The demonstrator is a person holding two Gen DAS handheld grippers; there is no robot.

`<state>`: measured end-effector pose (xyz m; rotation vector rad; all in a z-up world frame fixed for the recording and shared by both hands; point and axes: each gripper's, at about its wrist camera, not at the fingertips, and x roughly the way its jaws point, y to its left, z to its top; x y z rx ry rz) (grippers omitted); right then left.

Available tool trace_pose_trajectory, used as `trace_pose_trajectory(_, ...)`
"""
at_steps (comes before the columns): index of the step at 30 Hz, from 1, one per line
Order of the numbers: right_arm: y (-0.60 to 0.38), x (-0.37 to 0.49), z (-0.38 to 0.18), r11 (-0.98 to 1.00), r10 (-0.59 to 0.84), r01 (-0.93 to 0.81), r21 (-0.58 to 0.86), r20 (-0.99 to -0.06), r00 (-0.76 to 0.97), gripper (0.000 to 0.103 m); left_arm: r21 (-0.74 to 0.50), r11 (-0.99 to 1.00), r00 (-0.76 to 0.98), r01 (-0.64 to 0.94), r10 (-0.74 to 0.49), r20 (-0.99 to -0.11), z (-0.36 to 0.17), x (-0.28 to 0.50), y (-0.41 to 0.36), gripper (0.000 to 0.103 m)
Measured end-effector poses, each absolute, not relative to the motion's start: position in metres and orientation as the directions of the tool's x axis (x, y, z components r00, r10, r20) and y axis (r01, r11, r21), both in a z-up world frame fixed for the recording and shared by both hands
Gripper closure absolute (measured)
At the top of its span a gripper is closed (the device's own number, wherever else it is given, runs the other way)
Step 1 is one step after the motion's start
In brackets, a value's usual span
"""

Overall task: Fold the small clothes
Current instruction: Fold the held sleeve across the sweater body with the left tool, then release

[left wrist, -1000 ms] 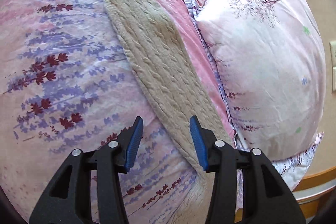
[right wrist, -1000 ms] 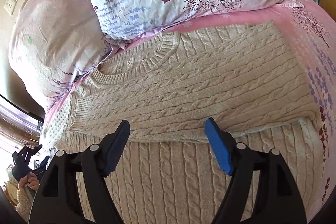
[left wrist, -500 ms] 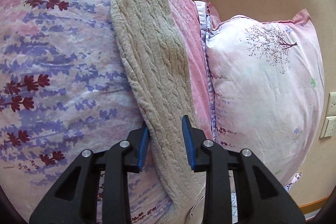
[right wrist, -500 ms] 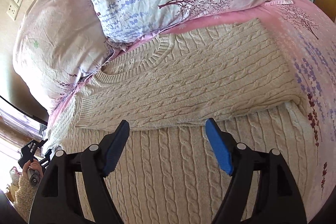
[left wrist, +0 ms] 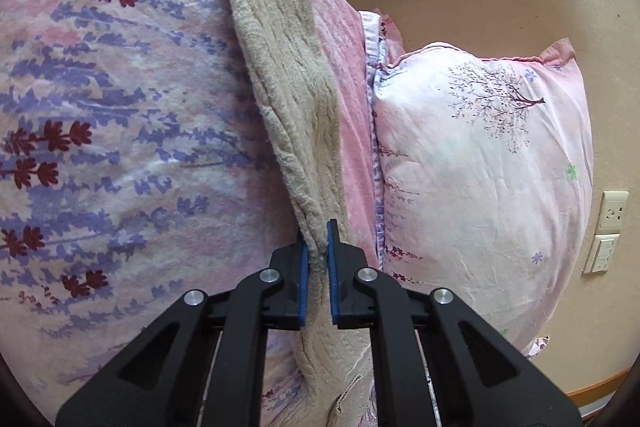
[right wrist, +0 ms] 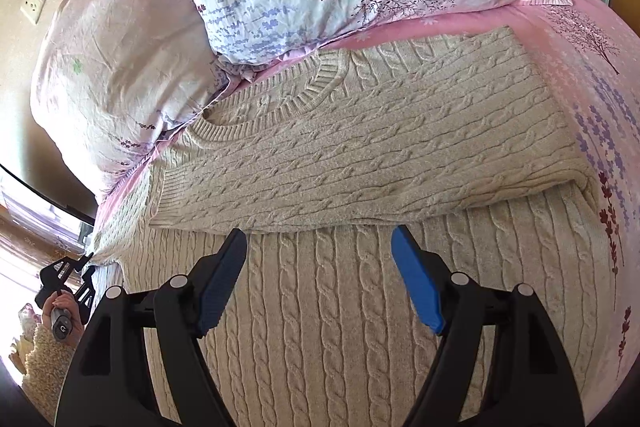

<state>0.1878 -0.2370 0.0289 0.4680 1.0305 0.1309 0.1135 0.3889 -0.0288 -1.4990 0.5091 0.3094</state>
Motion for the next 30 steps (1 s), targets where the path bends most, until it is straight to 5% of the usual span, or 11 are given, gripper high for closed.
trace_pose_trajectory(19, -0.275, 0.170, 0.038, 0.874, 0.332, 0.135, 0.467, -0.776, 0.536, 0.027, -0.971, 0.131, 0.889, -0.197, -0.393, -0.234, 0.042, 0.164, 0.243, 0.096)
trace_pose_trajectory(30, -0.304, 0.151, 0.034, 0.862, 0.303, 0.205, 0.464, -0.796, 0.524, 0.027, -0.905, 0.196, 0.738, -0.378, -0.526, -0.422, -0.039, 0.175, 0.136, 0.095)
